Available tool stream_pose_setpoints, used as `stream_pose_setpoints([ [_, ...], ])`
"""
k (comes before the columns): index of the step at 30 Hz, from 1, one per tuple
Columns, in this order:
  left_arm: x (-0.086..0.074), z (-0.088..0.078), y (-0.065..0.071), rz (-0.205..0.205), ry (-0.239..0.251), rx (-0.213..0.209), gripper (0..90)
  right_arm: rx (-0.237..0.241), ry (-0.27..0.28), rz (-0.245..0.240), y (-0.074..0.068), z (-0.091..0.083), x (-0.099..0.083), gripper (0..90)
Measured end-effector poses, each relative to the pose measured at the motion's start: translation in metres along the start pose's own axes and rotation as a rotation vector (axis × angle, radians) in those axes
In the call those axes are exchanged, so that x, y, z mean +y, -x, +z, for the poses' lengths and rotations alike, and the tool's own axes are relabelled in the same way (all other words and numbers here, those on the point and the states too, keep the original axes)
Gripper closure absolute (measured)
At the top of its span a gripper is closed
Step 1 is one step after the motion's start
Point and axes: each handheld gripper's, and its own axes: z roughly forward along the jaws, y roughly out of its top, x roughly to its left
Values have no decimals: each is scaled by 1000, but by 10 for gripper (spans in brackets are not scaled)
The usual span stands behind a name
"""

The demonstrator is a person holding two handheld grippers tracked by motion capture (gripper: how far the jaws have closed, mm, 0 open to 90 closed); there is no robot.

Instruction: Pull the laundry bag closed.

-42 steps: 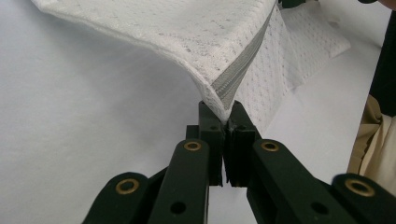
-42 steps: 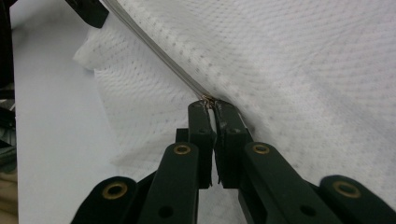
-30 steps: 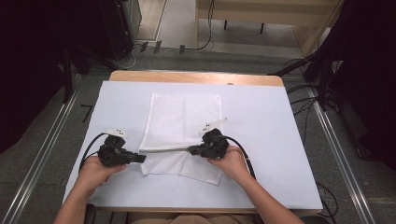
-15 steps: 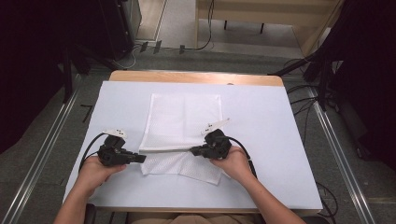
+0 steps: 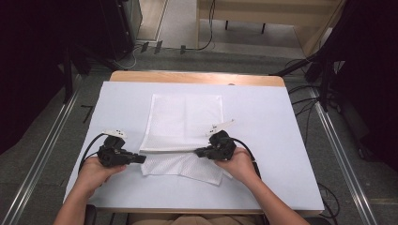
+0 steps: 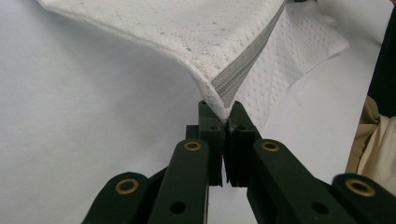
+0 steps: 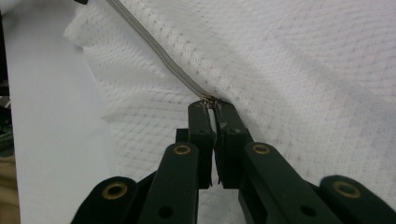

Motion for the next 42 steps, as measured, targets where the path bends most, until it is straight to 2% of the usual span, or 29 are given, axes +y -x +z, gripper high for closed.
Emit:
stream_pose_setpoints([
  [31, -2, -1, -3, -11, -11, -13, 884, -32, -9, 41, 12, -21, -17, 883],
  [42, -3, -1, -3, -13, -9, -25, 886, -58, -14, 64, 21, -35, -27, 883],
])
